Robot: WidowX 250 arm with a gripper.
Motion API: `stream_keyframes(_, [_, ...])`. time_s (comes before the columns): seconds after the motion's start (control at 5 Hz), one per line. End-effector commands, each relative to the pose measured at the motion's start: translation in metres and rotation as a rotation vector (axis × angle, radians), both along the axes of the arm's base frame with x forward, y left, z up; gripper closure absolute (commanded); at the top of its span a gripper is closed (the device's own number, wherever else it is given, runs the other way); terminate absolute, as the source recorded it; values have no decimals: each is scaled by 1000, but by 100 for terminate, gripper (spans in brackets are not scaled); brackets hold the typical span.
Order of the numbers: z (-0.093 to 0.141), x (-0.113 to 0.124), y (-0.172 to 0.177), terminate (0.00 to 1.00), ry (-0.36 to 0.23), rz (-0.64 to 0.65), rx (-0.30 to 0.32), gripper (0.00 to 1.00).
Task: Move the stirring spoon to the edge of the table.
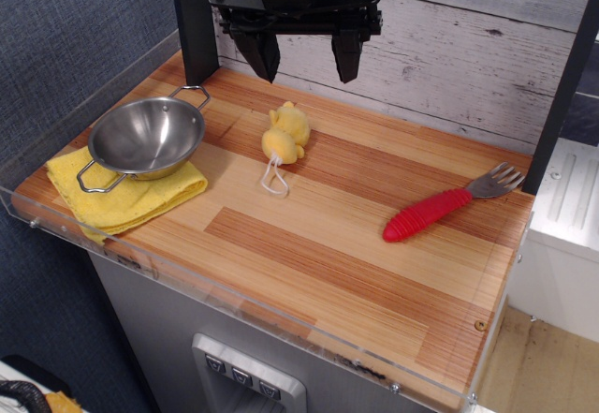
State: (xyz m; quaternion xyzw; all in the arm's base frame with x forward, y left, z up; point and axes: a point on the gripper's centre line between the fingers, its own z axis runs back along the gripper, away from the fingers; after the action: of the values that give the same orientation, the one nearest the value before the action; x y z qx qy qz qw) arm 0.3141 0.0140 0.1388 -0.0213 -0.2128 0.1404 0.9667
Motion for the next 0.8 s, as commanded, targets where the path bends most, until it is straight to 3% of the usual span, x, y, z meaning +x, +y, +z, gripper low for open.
stream_keyframes(0.0, [0, 0, 0, 0, 0, 0, 0, 0])
stream_keyframes(0.6, [8, 16, -56, 0, -20, -326, 79, 0])
